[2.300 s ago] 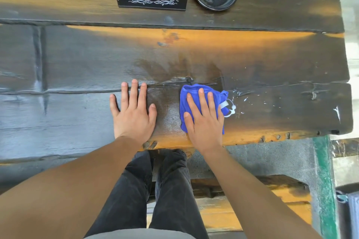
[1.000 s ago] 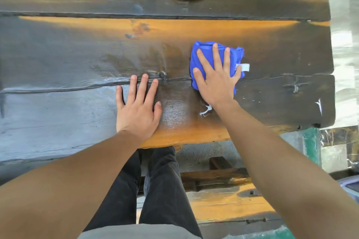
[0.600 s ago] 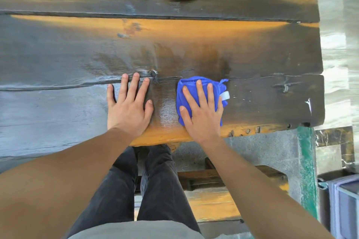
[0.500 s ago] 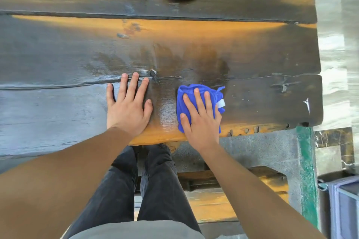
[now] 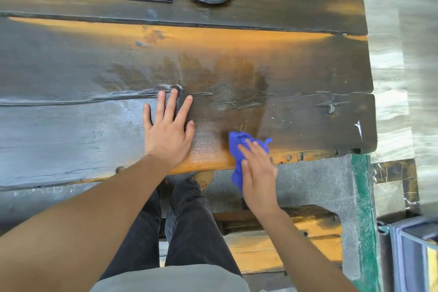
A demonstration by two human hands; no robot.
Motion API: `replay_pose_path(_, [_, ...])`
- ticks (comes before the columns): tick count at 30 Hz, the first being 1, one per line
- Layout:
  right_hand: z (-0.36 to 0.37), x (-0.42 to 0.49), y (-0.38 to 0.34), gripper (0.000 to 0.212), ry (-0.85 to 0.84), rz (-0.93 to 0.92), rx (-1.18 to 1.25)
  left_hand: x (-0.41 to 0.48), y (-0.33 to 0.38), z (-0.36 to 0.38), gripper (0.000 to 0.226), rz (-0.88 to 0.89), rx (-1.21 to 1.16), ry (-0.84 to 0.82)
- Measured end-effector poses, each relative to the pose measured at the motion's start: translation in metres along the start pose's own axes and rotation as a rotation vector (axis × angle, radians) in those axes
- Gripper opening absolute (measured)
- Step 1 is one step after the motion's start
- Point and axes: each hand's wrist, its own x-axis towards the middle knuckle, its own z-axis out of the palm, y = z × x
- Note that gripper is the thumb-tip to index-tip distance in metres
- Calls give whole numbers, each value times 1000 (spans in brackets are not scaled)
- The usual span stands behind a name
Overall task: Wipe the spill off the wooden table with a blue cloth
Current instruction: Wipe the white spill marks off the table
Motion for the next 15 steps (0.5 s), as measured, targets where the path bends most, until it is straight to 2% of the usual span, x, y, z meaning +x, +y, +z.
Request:
replay_pose_path(4, [-41, 77, 13, 41, 244, 134, 27, 0, 3, 8, 60, -28, 47, -4])
replay_pose_path(6, [-58, 122, 33, 41, 297, 198, 27, 1, 3, 8, 60, -28, 51, 0])
replay_pose_path(8, [-69, 160, 55, 46, 253, 235, -21, 1, 4, 9, 60, -33, 59, 4])
replay_pose_path(12, [-69, 190, 78, 50, 38, 270, -359, 2, 4, 10, 60, -41, 75, 2])
replay_pose_path(15, [-61, 185, 75, 52, 13, 269, -442, 2, 4, 11, 60, -48, 84, -1])
